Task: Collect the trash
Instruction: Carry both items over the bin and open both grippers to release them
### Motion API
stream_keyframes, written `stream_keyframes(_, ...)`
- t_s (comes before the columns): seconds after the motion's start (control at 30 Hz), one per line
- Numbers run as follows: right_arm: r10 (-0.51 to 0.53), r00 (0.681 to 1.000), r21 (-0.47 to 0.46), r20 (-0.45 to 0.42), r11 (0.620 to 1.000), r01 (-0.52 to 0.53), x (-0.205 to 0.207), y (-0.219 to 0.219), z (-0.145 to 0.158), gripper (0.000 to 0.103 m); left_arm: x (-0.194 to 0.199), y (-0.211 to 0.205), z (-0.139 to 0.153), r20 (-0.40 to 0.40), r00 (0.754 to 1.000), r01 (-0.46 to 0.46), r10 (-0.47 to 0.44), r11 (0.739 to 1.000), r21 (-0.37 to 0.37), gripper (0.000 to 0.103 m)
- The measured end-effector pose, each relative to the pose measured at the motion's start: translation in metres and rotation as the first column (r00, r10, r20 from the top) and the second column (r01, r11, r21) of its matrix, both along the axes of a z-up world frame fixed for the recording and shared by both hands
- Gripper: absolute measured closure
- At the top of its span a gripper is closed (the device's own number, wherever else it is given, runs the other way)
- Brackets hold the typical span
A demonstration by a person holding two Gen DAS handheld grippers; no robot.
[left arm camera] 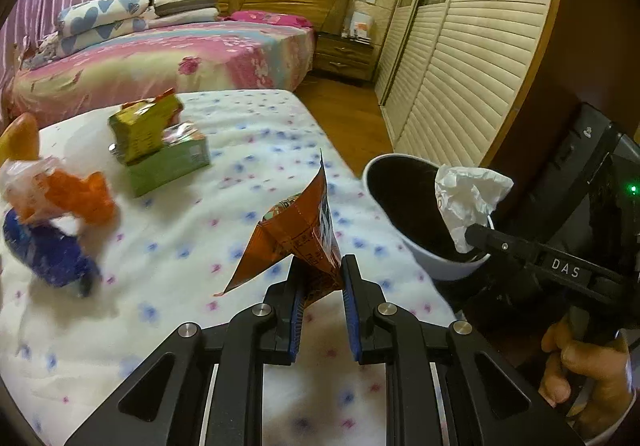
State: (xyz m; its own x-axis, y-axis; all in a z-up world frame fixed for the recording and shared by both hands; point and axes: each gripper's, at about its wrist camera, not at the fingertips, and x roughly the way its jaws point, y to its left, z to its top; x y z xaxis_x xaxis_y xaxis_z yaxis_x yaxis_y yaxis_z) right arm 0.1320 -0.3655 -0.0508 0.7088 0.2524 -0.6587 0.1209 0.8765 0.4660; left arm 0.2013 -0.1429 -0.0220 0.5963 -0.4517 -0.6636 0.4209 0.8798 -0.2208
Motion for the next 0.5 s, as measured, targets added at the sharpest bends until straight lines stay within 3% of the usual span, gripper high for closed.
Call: stream_keyframes(0.5,-0.063,0.998,0.001,-0.023,0.998,0.063,-0.001,-0.037,-0.012,0.093,0.028,-0.045,-0.01,-0.001,0.999,0.051,-0.051,0.998,0.021,0.086)
